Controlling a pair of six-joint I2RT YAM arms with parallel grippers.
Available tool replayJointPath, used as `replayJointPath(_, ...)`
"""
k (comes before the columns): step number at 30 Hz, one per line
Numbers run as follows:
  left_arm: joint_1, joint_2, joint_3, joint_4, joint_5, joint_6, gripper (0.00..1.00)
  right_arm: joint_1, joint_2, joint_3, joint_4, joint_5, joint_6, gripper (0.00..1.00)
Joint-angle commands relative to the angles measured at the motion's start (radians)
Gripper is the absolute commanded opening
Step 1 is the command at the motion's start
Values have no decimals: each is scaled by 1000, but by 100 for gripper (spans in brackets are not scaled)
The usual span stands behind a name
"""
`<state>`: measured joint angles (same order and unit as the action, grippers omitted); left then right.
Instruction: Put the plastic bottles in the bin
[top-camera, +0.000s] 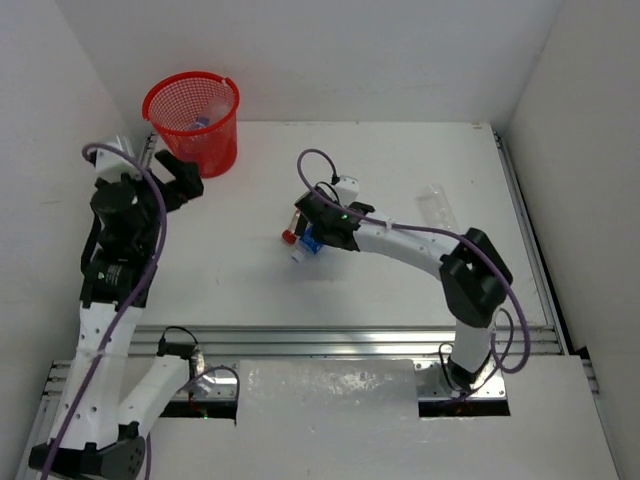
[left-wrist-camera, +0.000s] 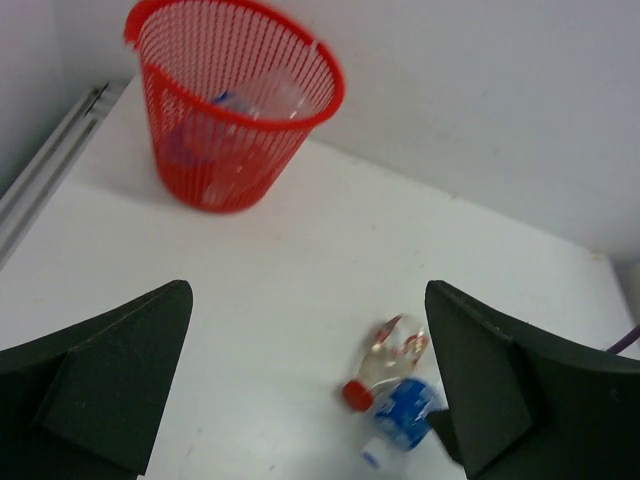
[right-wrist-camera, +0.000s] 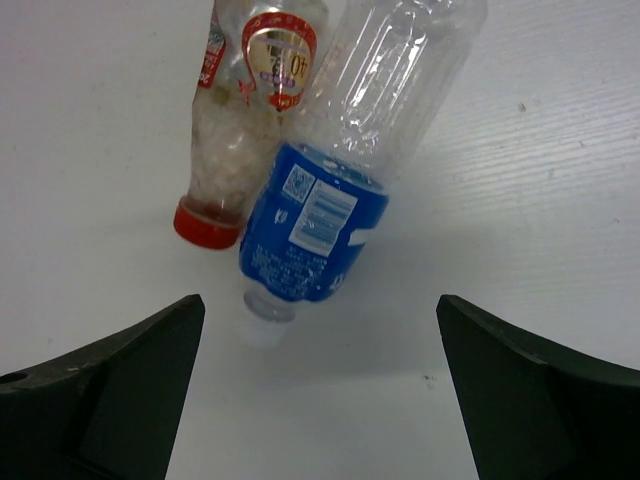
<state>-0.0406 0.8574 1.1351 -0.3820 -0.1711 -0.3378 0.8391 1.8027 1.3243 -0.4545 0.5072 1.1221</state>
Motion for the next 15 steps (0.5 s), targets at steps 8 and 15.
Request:
replayJointPath(8,-1,-14,-218,25,74,54,100,-60,288,262,-190,56,51,95)
replayJointPath(15,-1,-15,-233,45,244,59,100,-110,158,-109,179,-119,-90,54)
